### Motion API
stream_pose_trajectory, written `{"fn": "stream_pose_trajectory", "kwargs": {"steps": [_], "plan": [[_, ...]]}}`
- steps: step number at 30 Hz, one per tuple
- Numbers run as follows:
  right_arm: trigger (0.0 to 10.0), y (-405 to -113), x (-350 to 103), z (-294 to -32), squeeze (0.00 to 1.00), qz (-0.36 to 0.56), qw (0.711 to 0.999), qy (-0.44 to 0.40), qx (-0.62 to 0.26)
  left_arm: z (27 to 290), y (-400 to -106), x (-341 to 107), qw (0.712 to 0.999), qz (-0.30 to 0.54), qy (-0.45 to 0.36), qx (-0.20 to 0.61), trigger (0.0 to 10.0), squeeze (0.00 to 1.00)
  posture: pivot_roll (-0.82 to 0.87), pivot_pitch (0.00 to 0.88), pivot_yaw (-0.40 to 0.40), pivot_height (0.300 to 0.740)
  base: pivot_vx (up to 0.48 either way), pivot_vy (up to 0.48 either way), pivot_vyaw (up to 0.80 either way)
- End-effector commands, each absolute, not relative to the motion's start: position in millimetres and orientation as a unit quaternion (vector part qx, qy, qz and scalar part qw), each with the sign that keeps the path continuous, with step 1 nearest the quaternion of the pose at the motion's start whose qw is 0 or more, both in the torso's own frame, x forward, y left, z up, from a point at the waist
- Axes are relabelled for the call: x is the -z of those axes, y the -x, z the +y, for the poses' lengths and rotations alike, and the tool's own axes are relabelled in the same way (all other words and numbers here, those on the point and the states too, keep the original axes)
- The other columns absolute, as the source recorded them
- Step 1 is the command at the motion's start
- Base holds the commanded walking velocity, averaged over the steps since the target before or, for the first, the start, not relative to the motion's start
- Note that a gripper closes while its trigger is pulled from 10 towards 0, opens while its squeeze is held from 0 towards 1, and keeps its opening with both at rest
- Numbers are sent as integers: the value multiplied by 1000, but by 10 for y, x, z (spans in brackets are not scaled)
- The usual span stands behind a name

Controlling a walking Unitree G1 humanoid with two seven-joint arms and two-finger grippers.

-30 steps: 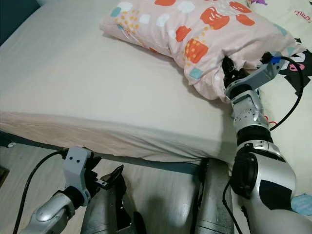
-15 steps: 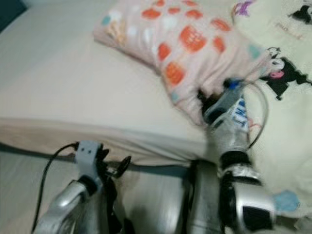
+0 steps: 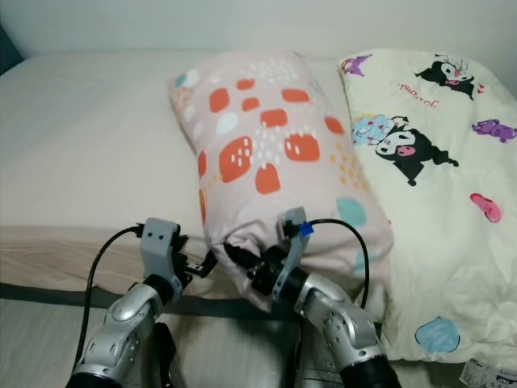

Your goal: Clean up the room

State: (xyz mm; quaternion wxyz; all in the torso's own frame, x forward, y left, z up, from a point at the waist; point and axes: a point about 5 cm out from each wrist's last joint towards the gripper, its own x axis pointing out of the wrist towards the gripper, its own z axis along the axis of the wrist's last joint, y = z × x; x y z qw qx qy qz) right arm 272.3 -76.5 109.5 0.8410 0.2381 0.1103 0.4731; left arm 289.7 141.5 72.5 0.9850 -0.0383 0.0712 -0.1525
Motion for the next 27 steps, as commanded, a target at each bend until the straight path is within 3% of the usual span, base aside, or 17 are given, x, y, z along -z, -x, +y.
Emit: {"fn": "stream_pose_trajectory", "kwargs": {"steps": [1,3,4,6,7,9,10,11,13,18,20,24,27], "plan": [[0,-2579,-1073,-609,0,129,808,-242,-522,1392,-2917,-716,985,67,36,154,10000,0,-85,117,4,461,0,0,0],[0,-2553,-1087,-614,0,131,807,-243,-521,1391,-2927,-707,985,65,36,154,10000,0,-85,117,4,461,0,0,0],[0,-2445,-1076,-689,0,141,796,-239,-537,1357,-3006,-733,986,57,38,153,10000,0,-114,35,2,461,0,0,0],[0,-2324,-1124,-838,0,141,783,-238,-557,1303,-3092,-768,986,47,42,155,10000,0,-123,0,8,461,0,0,0],[0,-2254,-1135,-981,0,147,783,-222,-562,1249,-3154,-801,986,39,45,159,10000,0,-125,0,9,461,0,0,0],[0,-2254,-1135,-981,0,147,783,-222,-562,1249,-3154,-801,986,39,45,159,10000,0,-125,0,9,461,0,0,0],[0,-2251,-1062,-1221,0,170,808,-186,-533,1202,-3193,-830,985,32,48,163,10000,0,-118,0,6,461,0,0,0],[0,-2251,-1062,-1221,0,170,808,-186,-533,1202,-3193,-830,985,32,48,163,10000,0,-118,0,6,461,0,0,0],[0,-2256,-960,-1606,0,207,847,-128,-473,1190,-3212,-837,984,28,53,167,10000,0,-118,0,7,461,0,0,0],[0,-2246,-943,-1701,0,216,854,-114,-458,1195,-3217,-832,984,27,55,166,10000,0,-118,0,7,461,0,0,0],[0,-2137,-1063,-1985,0,208,865,-110,-443,1287,-3240,-823,986,30,63,151,10000,0,-122,0,8,461,0,0,0],[0,-2102,-1103,-2059,0,206,868,-107,-439,1313,-3246,-820,986,30,66,147,10000,0,-122,0,8,461,0,0,0],[0,-1526,-1059,-2025,0,318,806,-65,-496,1252,-3327,-857,983,22,100,150,10000,0,-153,0,5,461,0,0,0]]}}
